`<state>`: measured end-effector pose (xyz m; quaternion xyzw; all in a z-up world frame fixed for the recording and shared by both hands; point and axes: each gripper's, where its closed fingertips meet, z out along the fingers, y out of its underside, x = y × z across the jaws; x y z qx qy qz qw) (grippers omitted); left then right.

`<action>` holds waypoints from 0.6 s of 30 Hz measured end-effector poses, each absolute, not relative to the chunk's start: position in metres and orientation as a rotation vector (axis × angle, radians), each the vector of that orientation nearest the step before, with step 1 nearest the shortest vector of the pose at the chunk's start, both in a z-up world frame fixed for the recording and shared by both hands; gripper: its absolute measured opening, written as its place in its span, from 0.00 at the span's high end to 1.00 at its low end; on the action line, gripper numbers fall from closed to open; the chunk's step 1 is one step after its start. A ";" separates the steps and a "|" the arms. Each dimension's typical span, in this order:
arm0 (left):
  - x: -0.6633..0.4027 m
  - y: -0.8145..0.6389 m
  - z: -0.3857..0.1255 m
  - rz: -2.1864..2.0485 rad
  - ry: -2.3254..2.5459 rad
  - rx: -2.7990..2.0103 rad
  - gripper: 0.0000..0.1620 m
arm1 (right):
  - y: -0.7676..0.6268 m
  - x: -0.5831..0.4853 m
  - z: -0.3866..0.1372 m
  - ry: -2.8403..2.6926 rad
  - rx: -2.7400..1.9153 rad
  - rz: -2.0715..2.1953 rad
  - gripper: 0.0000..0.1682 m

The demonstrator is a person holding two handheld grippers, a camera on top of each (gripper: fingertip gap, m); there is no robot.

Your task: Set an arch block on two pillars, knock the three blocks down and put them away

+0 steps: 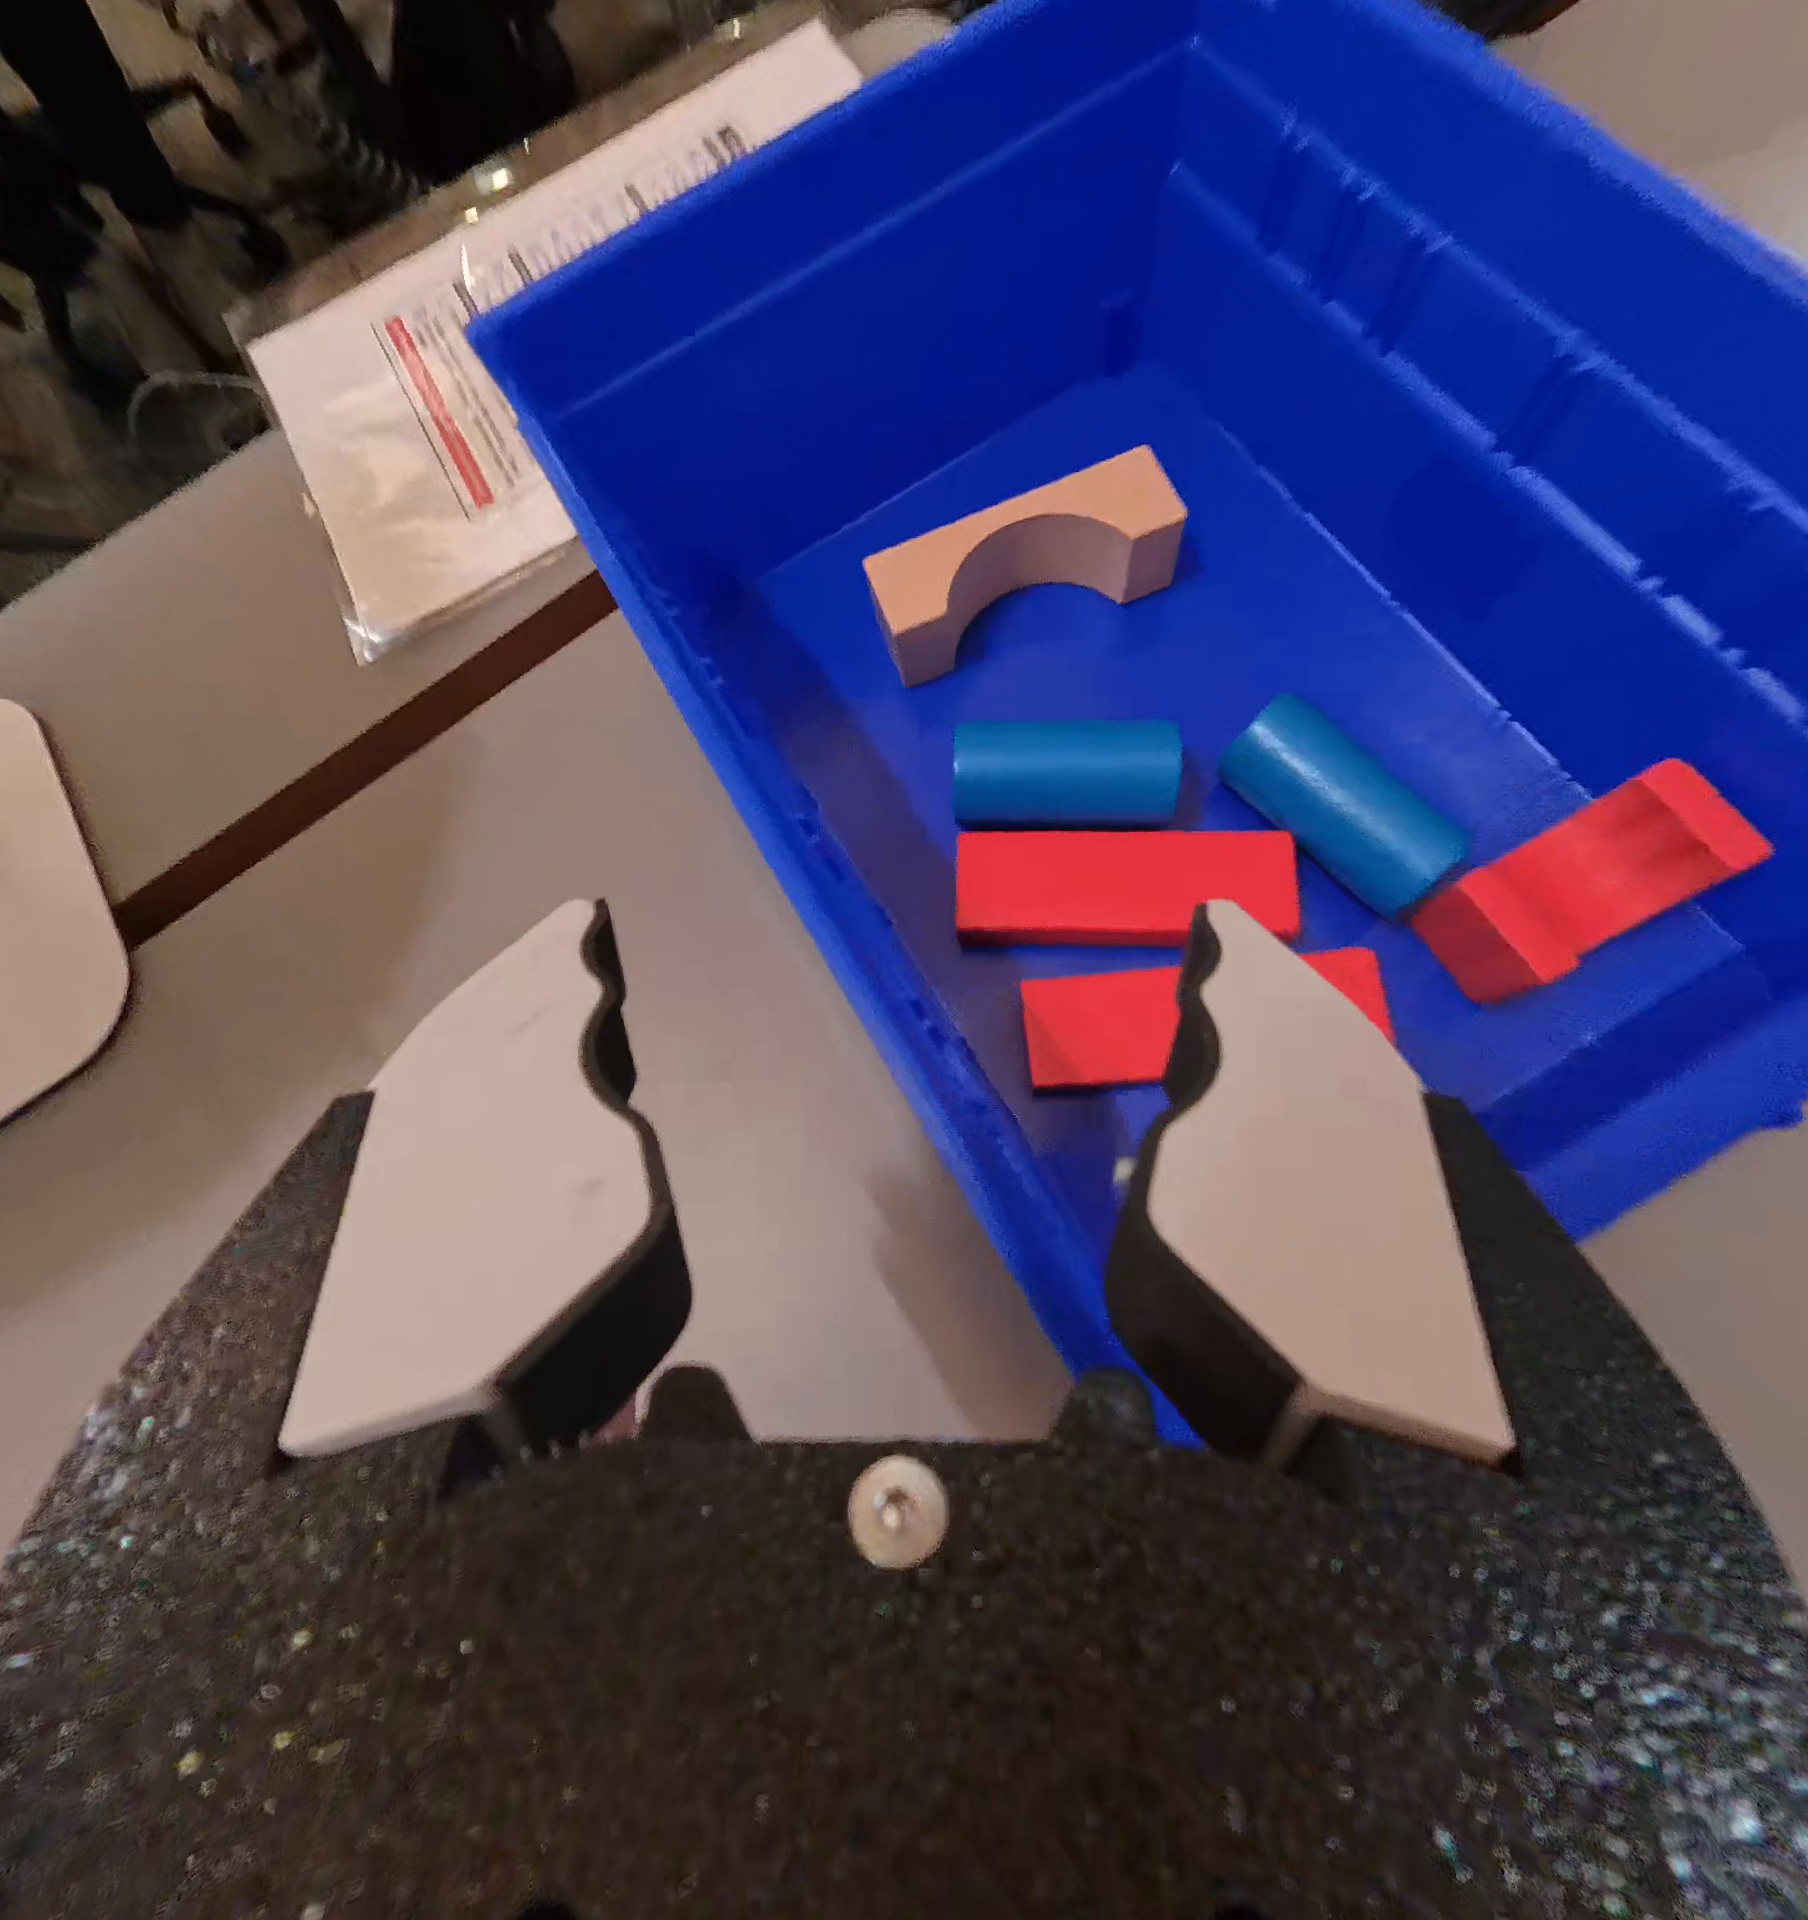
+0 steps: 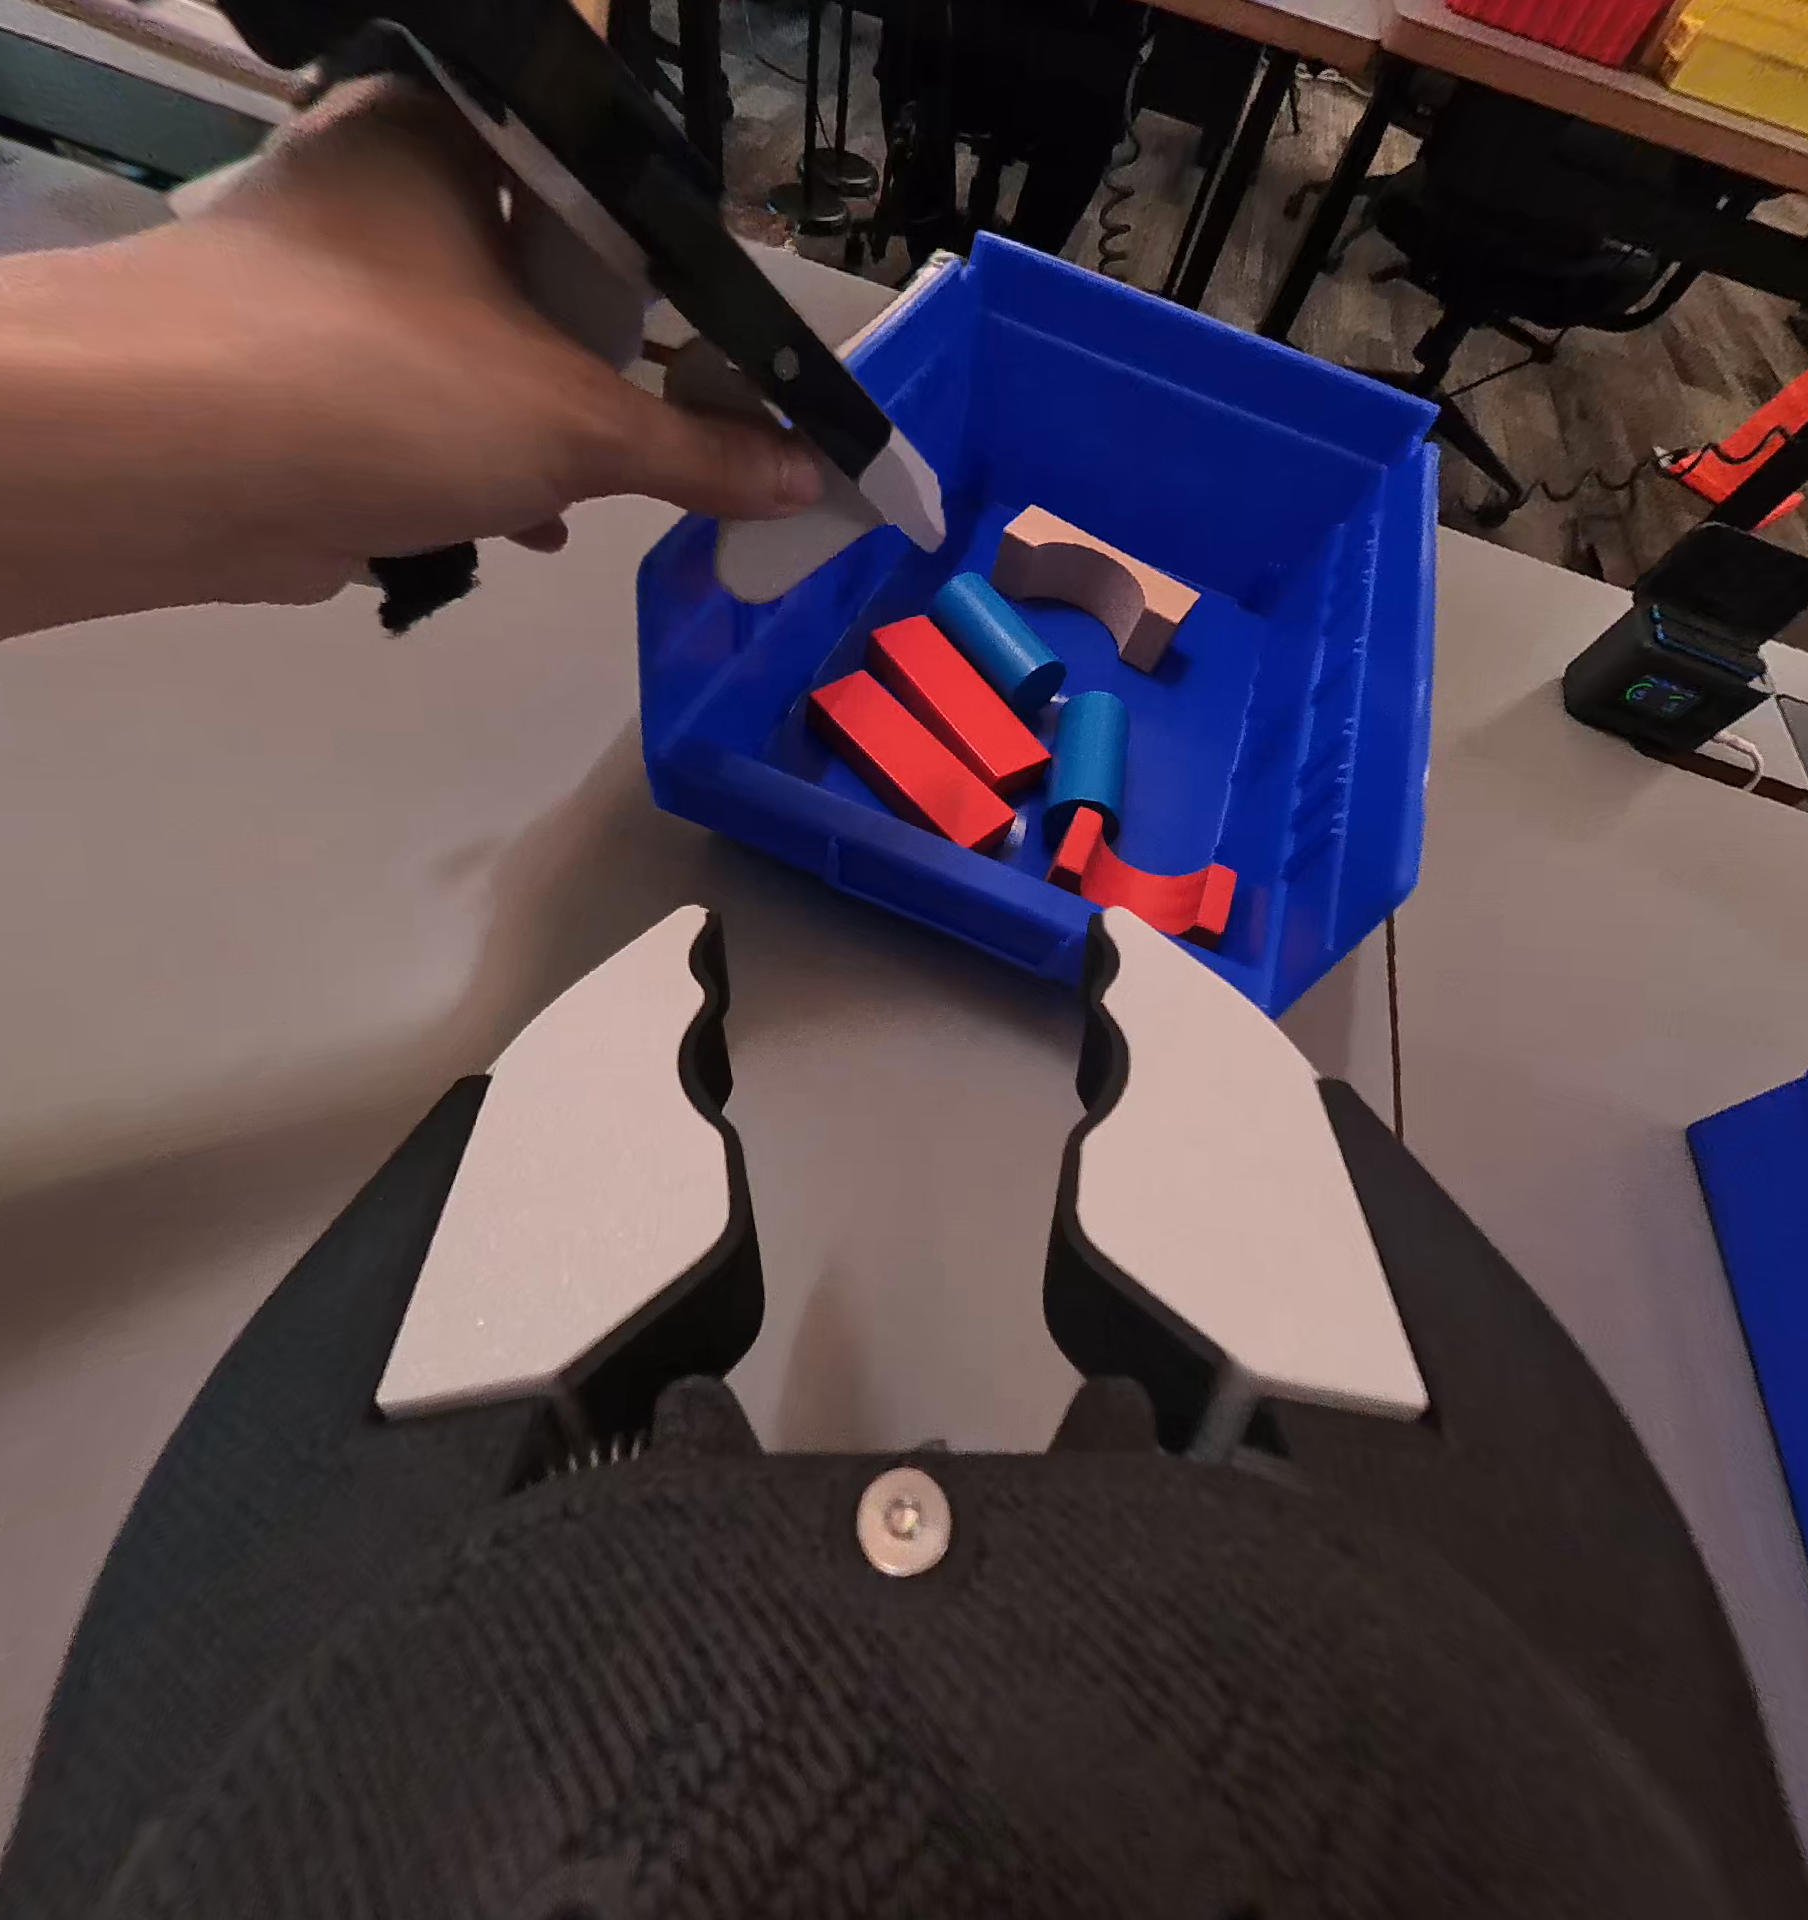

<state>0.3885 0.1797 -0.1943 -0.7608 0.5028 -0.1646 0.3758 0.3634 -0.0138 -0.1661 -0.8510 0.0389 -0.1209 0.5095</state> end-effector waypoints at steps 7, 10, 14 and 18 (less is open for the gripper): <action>0.400 0.207 -0.234 -0.352 1.298 -2.143 0.58 | -0.016 0.365 -0.166 0.109 -2.040 -0.276 0.61; 0.403 0.210 -0.253 -0.369 1.330 -2.240 0.66 | -0.016 0.364 -0.162 0.107 -2.026 -0.283 0.61; 0.411 0.199 -0.271 -0.554 1.346 -2.374 0.78 | -0.016 0.363 -0.162 0.097 -2.026 -0.297 0.61; 0.402 0.205 -0.271 -0.516 1.468 -2.347 0.82 | -0.013 0.358 -0.163 0.084 -2.039 -0.301 0.61</action>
